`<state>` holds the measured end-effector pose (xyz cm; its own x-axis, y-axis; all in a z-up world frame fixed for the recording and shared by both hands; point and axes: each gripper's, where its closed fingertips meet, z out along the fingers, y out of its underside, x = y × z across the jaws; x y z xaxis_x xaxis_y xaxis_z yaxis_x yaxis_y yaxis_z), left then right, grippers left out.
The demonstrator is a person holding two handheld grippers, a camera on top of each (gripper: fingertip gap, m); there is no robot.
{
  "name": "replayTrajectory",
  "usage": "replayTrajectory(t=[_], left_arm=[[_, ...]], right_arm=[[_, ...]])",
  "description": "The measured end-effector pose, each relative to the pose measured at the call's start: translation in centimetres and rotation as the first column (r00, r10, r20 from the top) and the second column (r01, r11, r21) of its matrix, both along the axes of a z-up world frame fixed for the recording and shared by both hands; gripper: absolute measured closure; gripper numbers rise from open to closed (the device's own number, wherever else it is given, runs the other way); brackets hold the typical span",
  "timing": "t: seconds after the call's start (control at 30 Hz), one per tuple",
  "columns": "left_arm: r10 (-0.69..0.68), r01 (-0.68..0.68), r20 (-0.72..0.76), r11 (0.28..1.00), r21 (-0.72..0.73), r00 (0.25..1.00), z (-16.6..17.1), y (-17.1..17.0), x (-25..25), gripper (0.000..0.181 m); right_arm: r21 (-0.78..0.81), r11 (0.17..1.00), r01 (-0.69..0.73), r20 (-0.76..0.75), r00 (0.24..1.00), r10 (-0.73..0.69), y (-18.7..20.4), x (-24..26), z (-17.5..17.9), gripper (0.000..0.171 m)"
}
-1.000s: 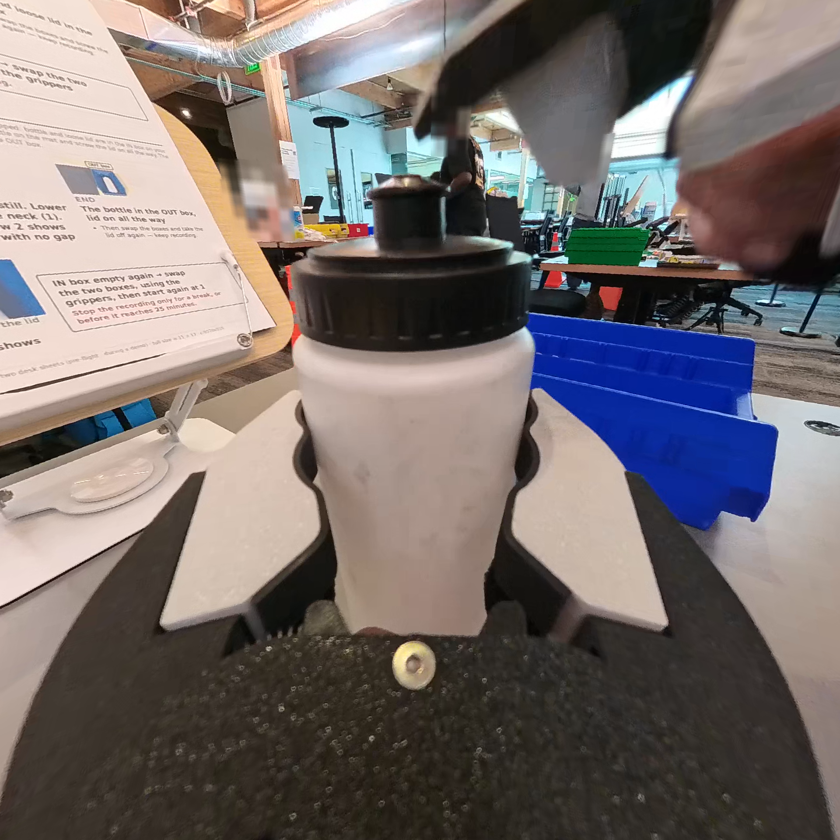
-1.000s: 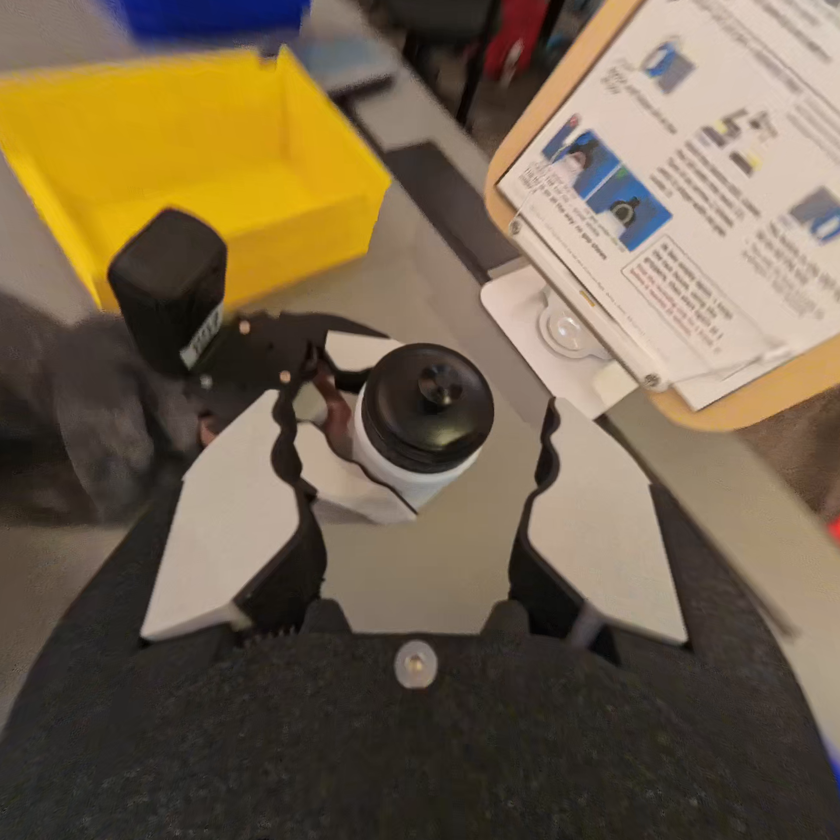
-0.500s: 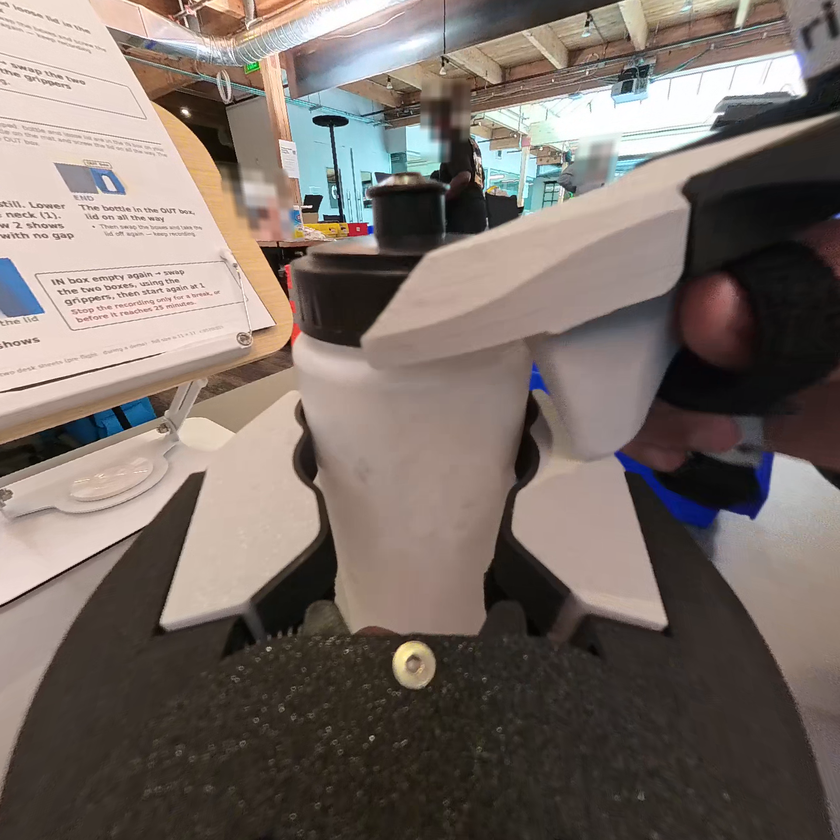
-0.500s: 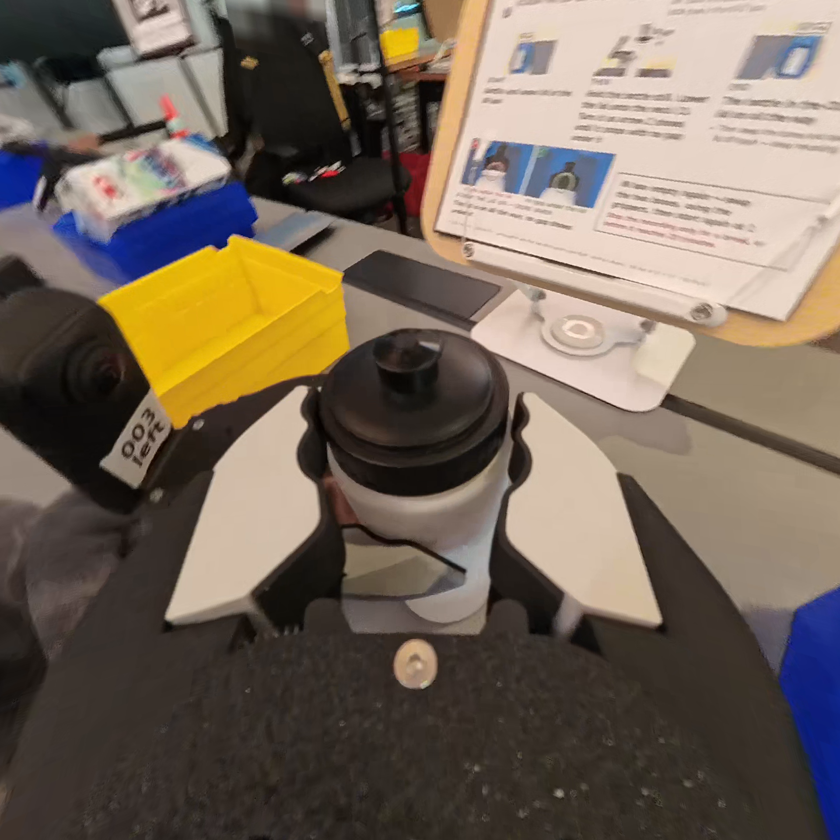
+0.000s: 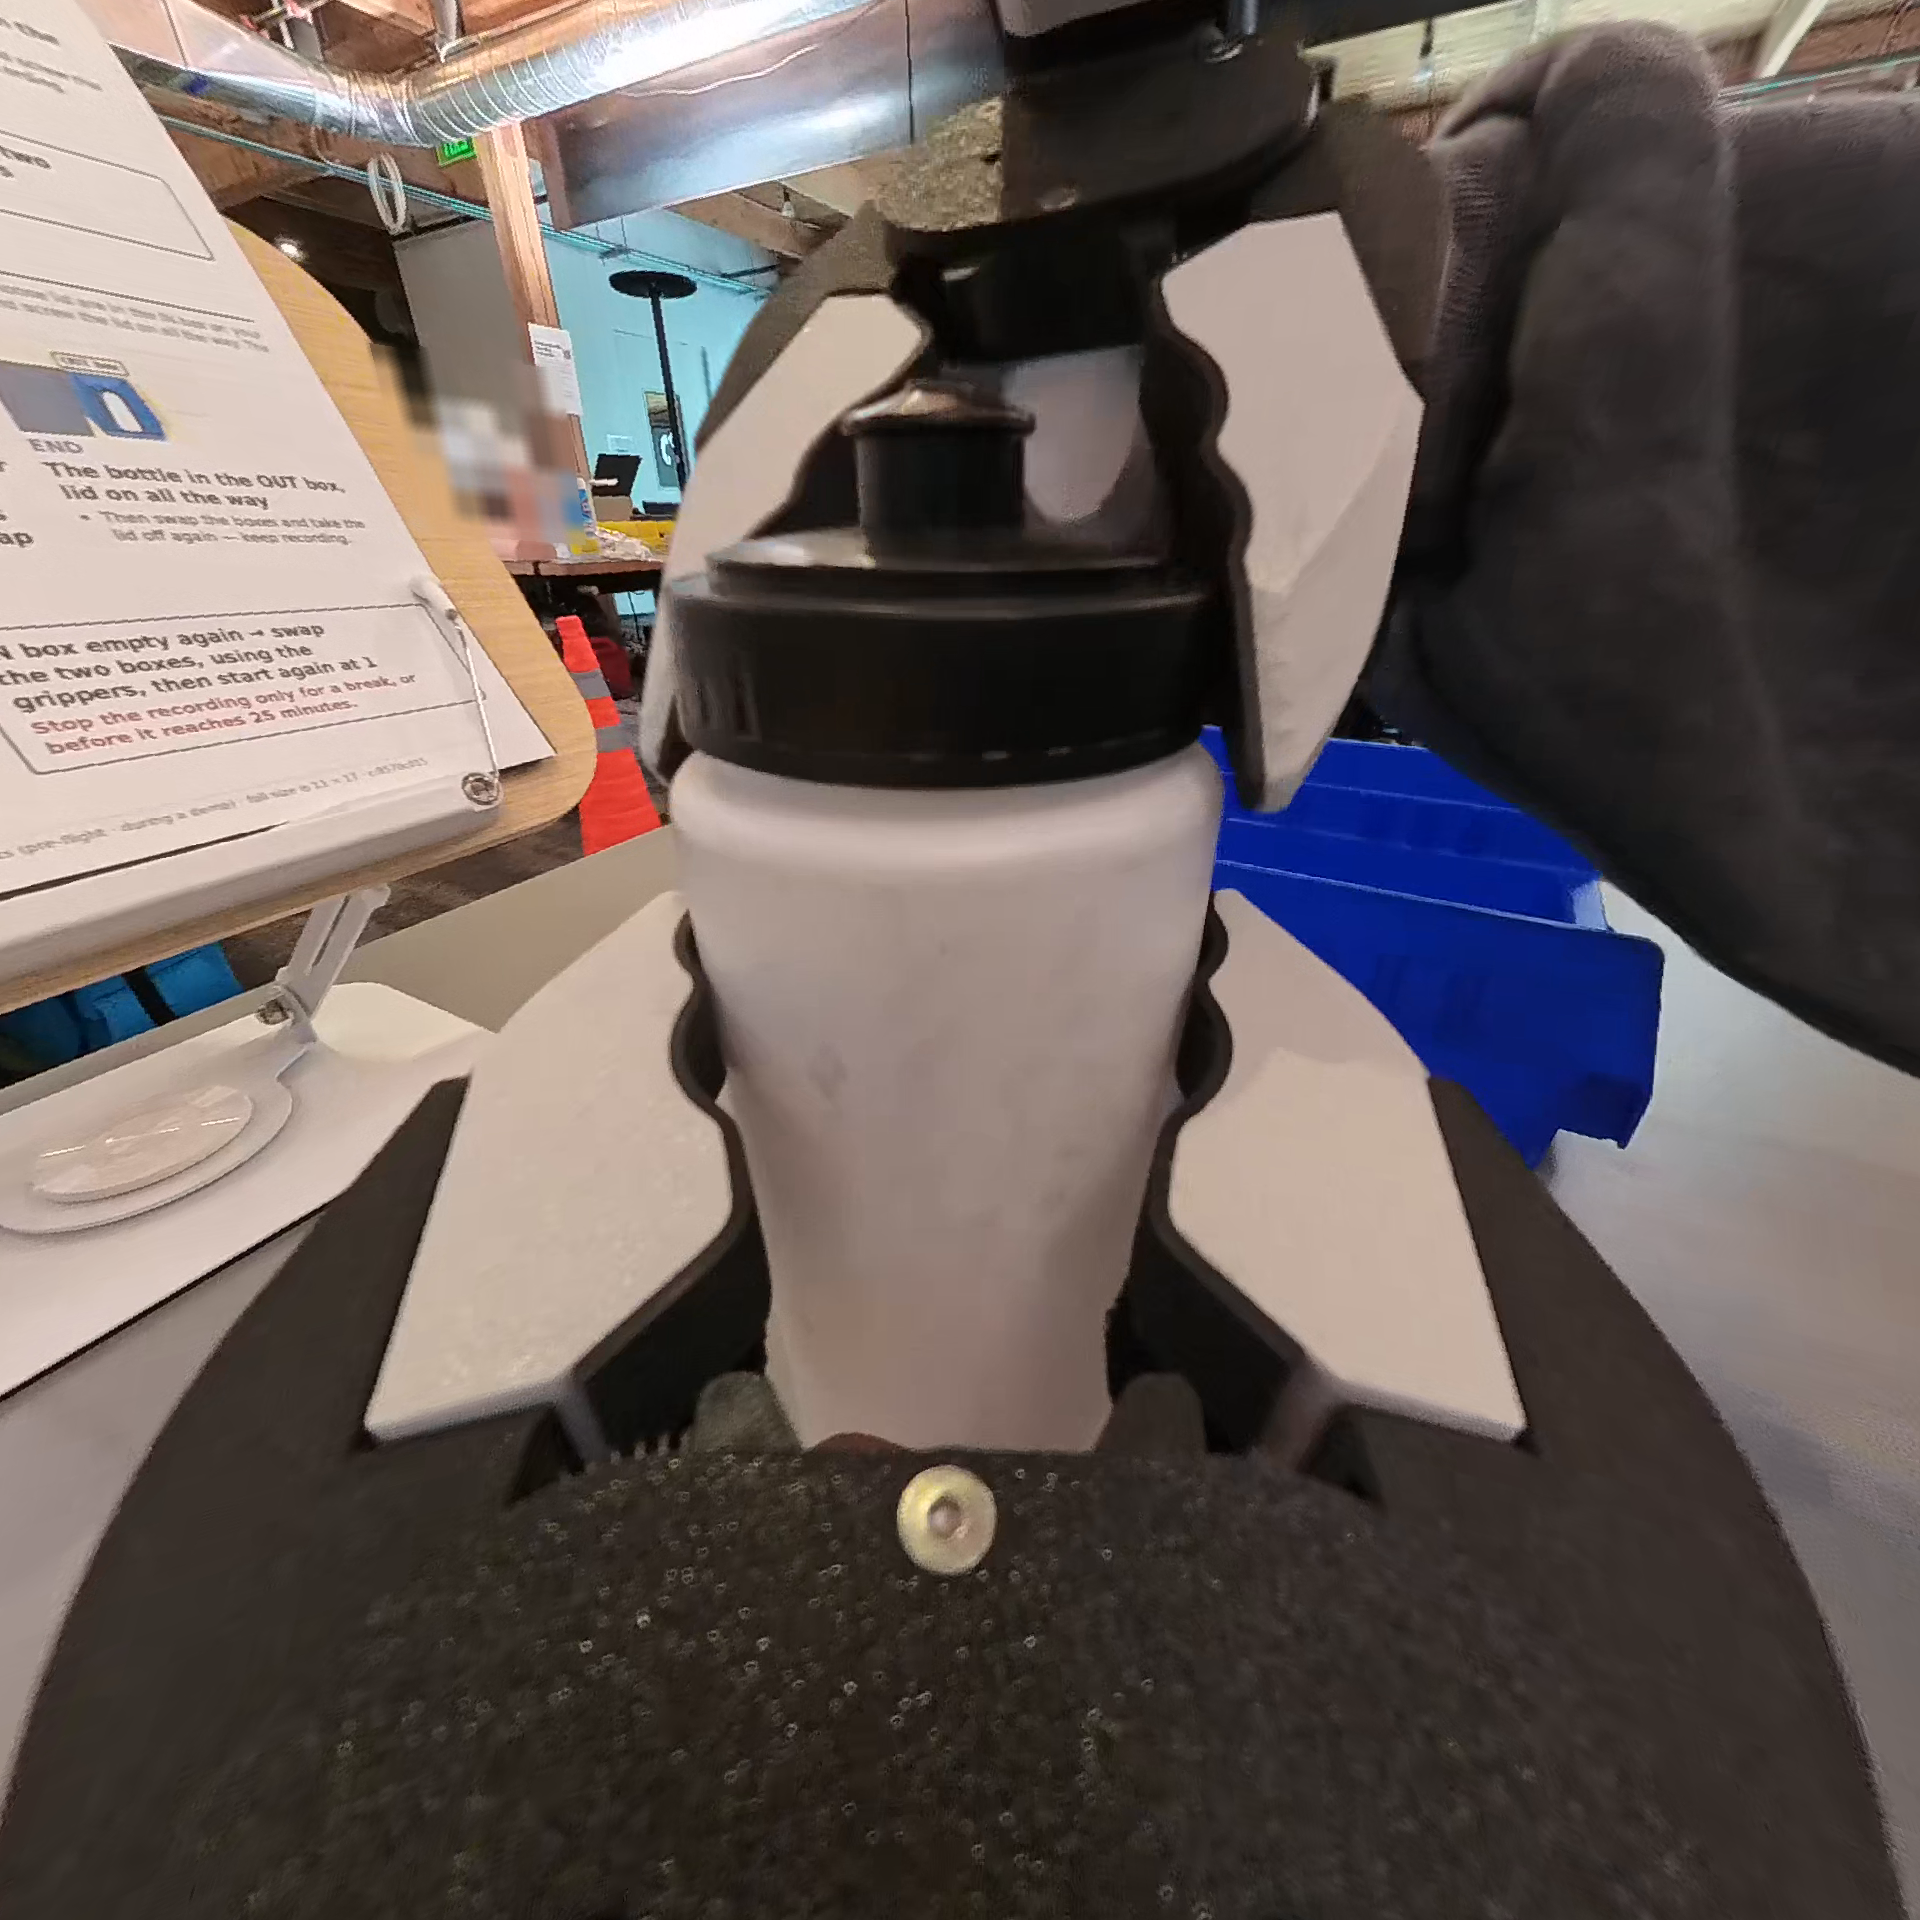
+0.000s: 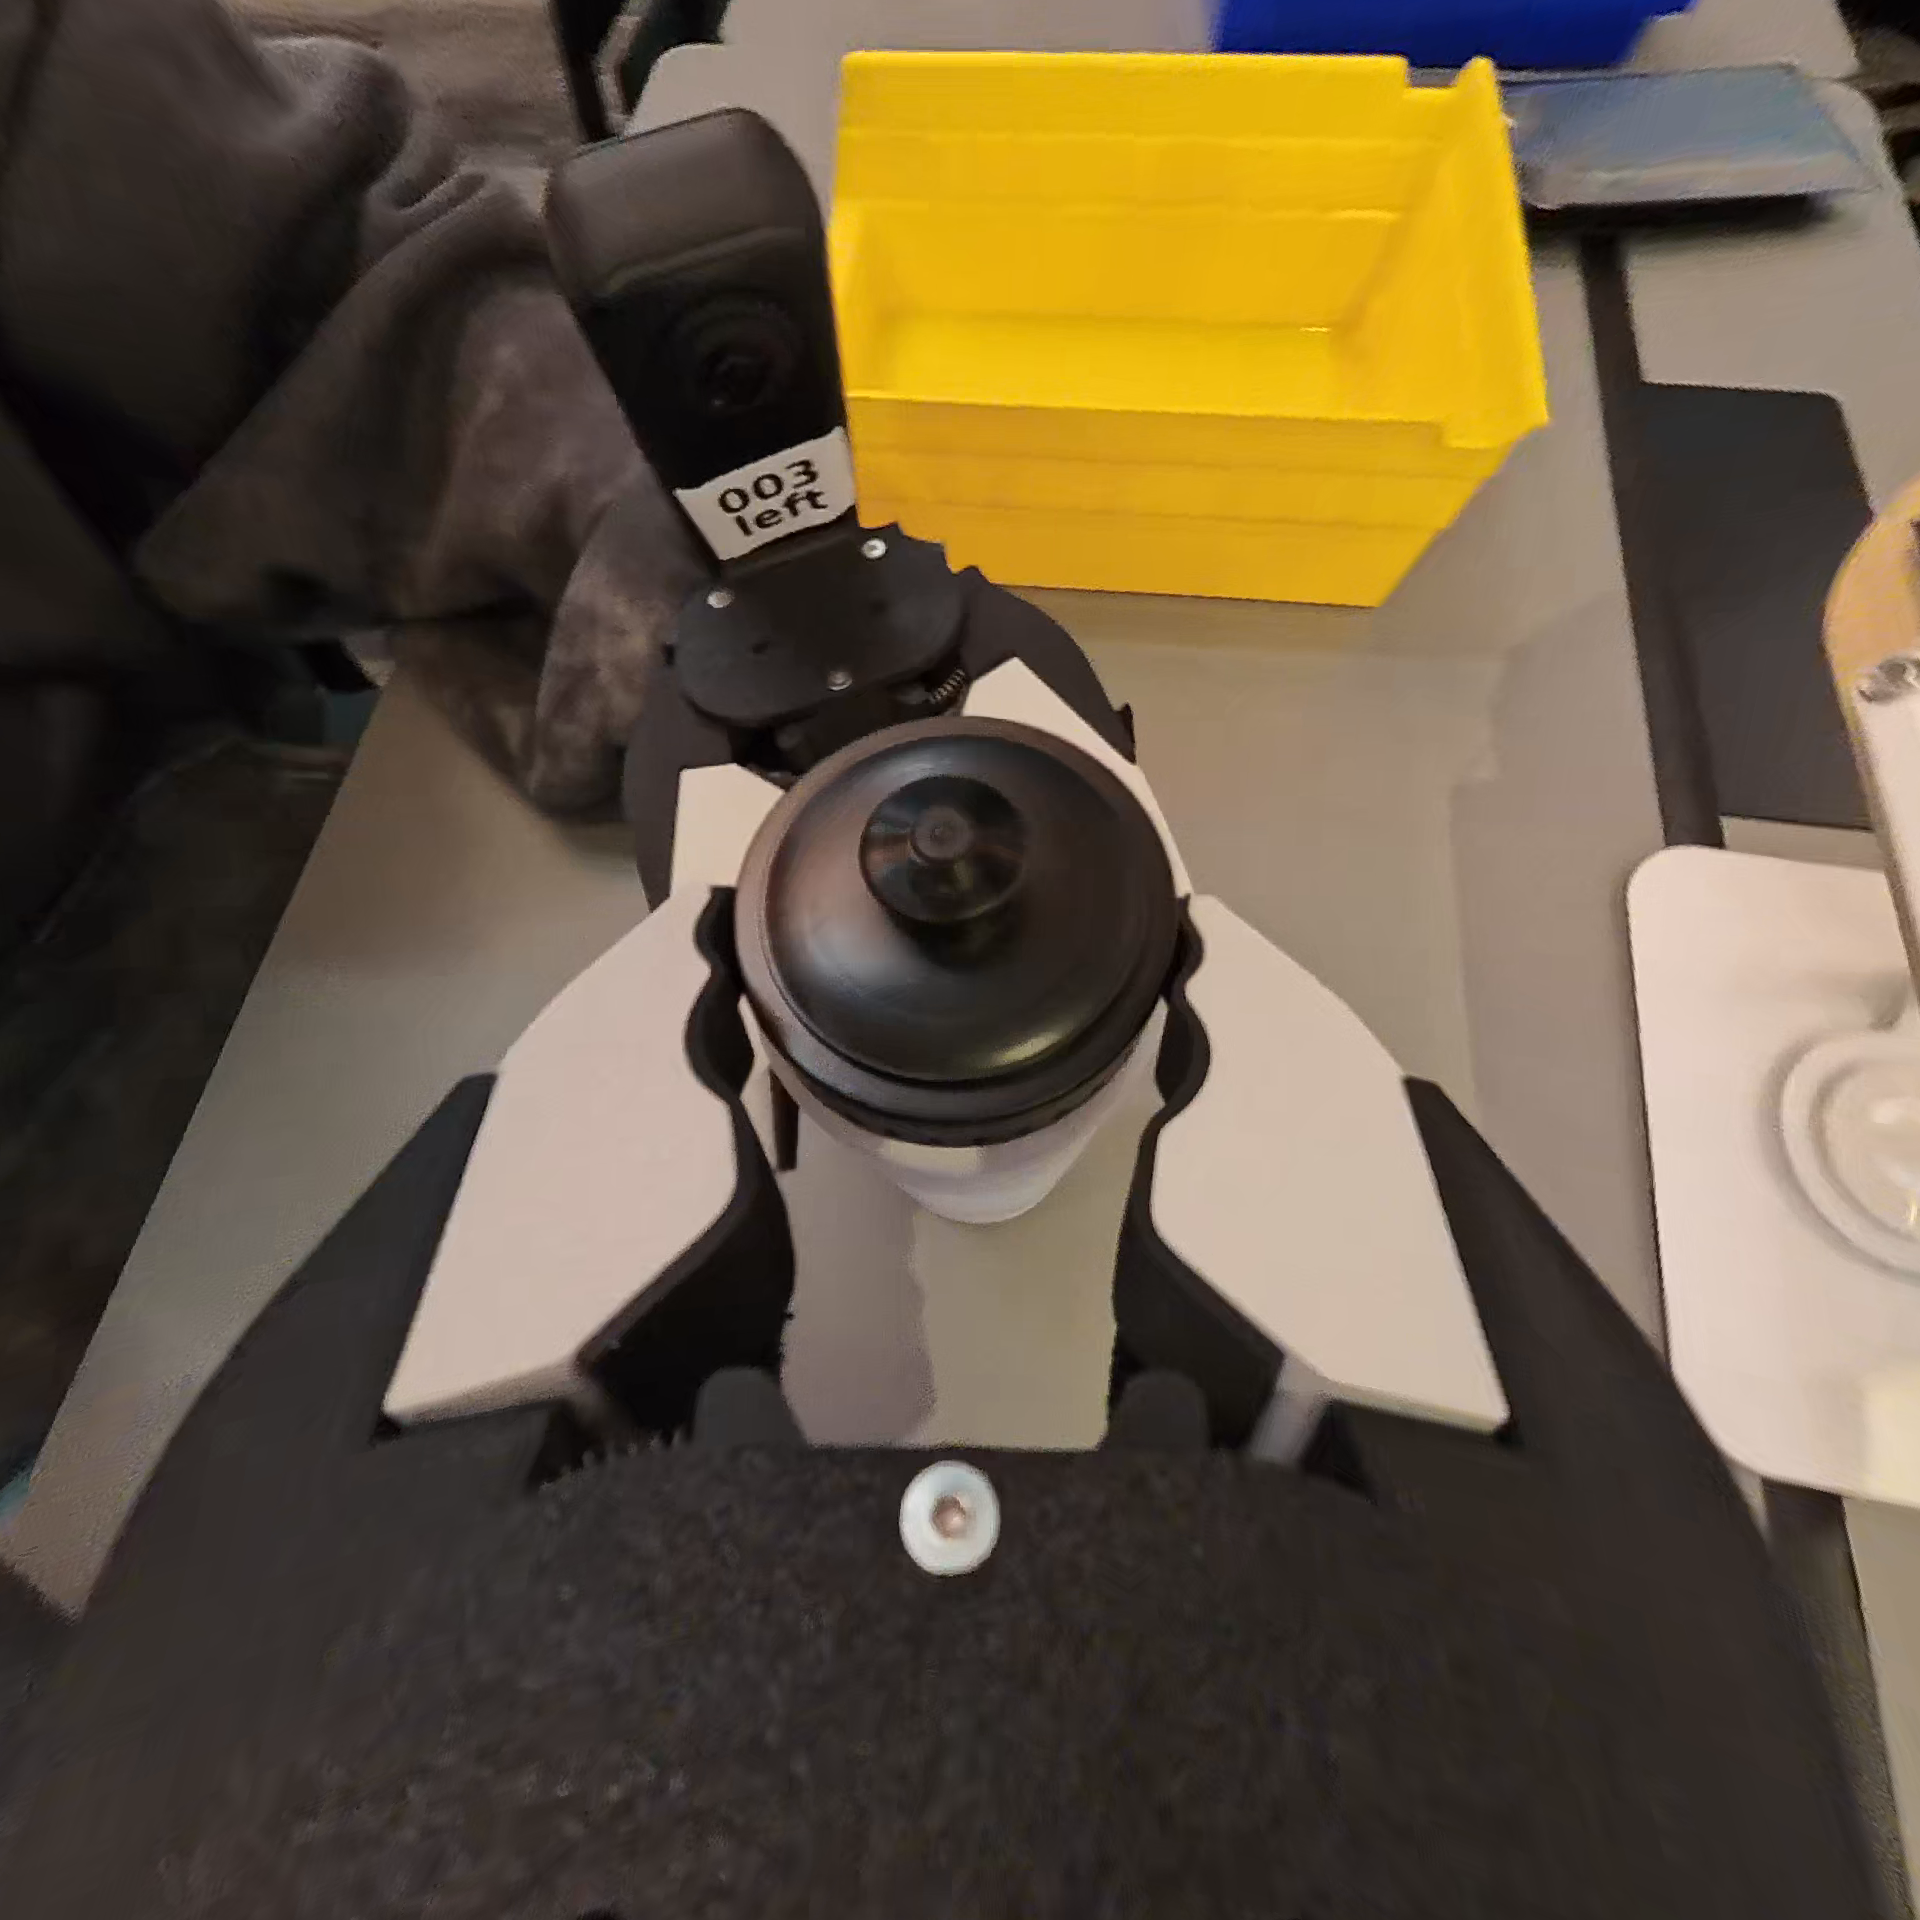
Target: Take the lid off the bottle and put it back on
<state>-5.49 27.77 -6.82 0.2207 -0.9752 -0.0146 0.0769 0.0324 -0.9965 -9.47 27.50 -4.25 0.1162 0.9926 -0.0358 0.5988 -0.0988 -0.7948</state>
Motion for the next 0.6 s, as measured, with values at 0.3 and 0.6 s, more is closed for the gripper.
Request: replayTrajectory(t=[0.3, 0.6], left_arm=[[0.004, -0.004, -0.001, 1.000, -0.005, 1.000, -0.1, 0.0, 0.1, 0.094], [0.024, -0.024, 0.001, 1.000, -0.009, 1.000, -0.1, 0.1, 0.0, 0.094]], right_arm=[[0.050, 0.943, 0.329, -0.094, 0.942, -0.323, -0.6, 0.1, 1.7, 0.048], [-0.002, 0.260, 0.966, -0.546, 0.217, -0.809, -0.9, 4.2, 3.3, 0.066]])
